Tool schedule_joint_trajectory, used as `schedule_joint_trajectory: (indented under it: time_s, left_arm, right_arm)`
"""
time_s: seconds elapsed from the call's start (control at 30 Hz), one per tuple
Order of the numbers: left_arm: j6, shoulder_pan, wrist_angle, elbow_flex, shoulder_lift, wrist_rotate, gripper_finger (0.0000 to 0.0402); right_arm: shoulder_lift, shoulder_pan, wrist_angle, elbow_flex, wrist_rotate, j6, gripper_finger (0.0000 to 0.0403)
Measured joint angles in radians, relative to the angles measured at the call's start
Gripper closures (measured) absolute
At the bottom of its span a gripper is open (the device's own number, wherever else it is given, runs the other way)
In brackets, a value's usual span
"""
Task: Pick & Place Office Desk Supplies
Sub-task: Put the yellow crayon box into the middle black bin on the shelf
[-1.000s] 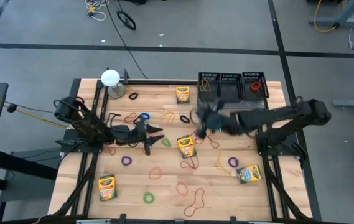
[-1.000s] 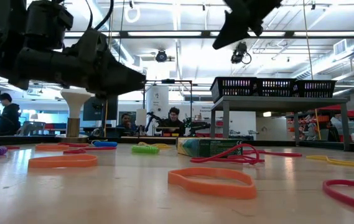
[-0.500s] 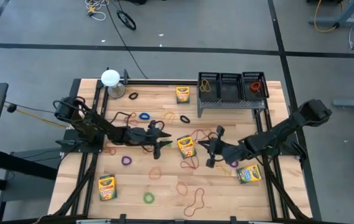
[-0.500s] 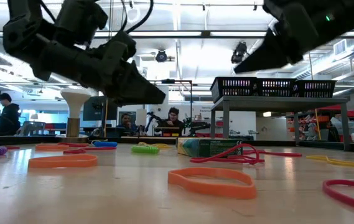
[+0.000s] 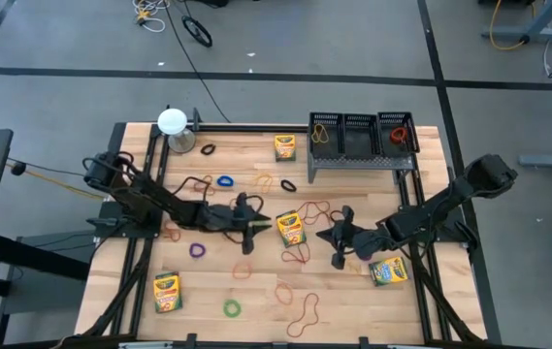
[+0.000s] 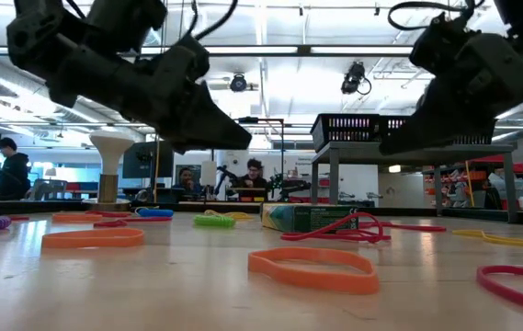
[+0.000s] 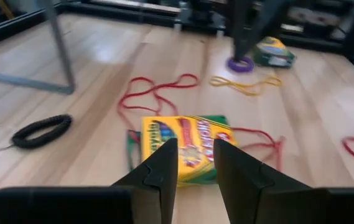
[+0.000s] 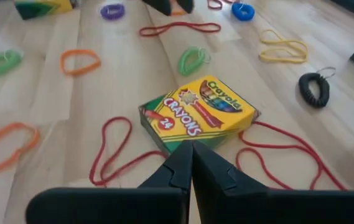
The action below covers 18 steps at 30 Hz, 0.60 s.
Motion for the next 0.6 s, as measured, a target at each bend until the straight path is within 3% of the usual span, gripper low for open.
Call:
schedule_joint_trajectory:
  time_s: [0.1,0.27,0.6]
  left_arm:
    - [-0.045,0.039,-0.039,0.016,0.000,0.016,0.0292]
    - [-0.110,0.107,-0.290,0.119,0.003,0.085,0.0281]
    - [-0.091,0.168,-0.463,0.314,0.128,0.164,0.0195]
  right_arm:
    - [0.000,0.000,0.046,-0.024,0.000,0.021,0.0383]
    - [0.000,-0.001,0.105,-0.055,0.001,0.015,0.0383]
    - [0.001,0.000,0.128,-0.074,0.002,0.014,0.0382]
